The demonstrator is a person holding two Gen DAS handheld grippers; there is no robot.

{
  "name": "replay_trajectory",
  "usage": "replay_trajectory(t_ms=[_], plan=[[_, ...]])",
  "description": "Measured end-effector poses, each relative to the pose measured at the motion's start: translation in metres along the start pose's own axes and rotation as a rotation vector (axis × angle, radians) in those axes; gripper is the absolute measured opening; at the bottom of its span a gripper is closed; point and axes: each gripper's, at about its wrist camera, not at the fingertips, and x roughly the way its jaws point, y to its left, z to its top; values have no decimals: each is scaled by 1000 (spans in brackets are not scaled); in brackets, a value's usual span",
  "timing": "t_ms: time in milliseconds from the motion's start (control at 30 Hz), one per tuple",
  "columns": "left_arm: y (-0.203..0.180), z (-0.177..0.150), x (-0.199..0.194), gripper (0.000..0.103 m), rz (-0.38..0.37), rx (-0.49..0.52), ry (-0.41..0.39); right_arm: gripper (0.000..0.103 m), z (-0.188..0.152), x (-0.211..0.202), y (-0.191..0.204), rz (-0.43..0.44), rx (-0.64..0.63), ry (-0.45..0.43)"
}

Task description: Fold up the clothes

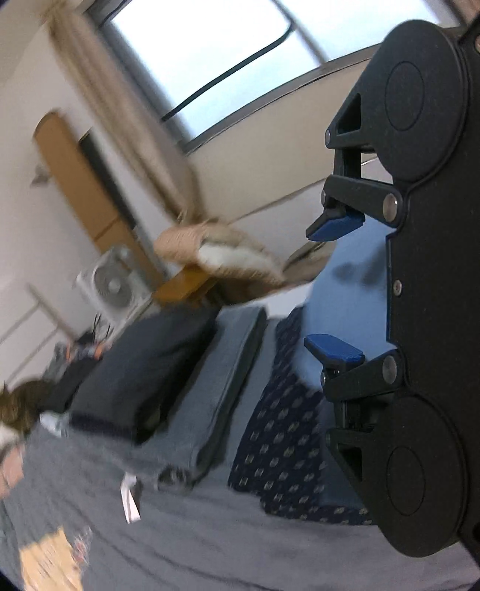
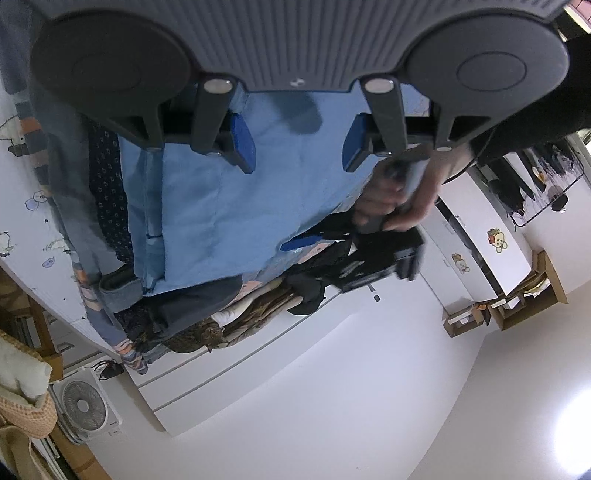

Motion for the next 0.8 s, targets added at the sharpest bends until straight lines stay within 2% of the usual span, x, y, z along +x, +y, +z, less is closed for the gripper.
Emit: replay_trajectory(t_ms=[67, 167, 333, 433, 533, 600, 667, 767, 800], plan=[[5, 2, 7, 55, 51, -12, -13, 51, 0, 0, 0, 1, -1, 1], [0, 1, -10, 55, 46, 2, -71, 51, 0, -1, 0, 4, 8, 2], [-34, -8, -57, 58, -61, 58, -120, 52, 7, -5, 0, 9, 71, 6], [-65, -23, -75, 64, -127, 122, -114, 52, 11, -9, 6, -8, 48, -2], [-92, -42, -81, 64, -170, 178, -115, 52, 13, -12, 7, -27, 29, -6], [-102, -56, -72, 65, -228, 165, -54, 52, 13, -12, 7, -30, 27, -11], [-113, -72, -58, 65, -251, 198, 10, 52, 13, -11, 6, -26, 27, -3], [-117, -89, -20, 65, -242, 211, 146, 52, 10, -7, 2, -33, 22, 15], [-113, -91, -7, 65, -211, 201, 183, 52, 9, -7, 1, -32, 22, 18]])
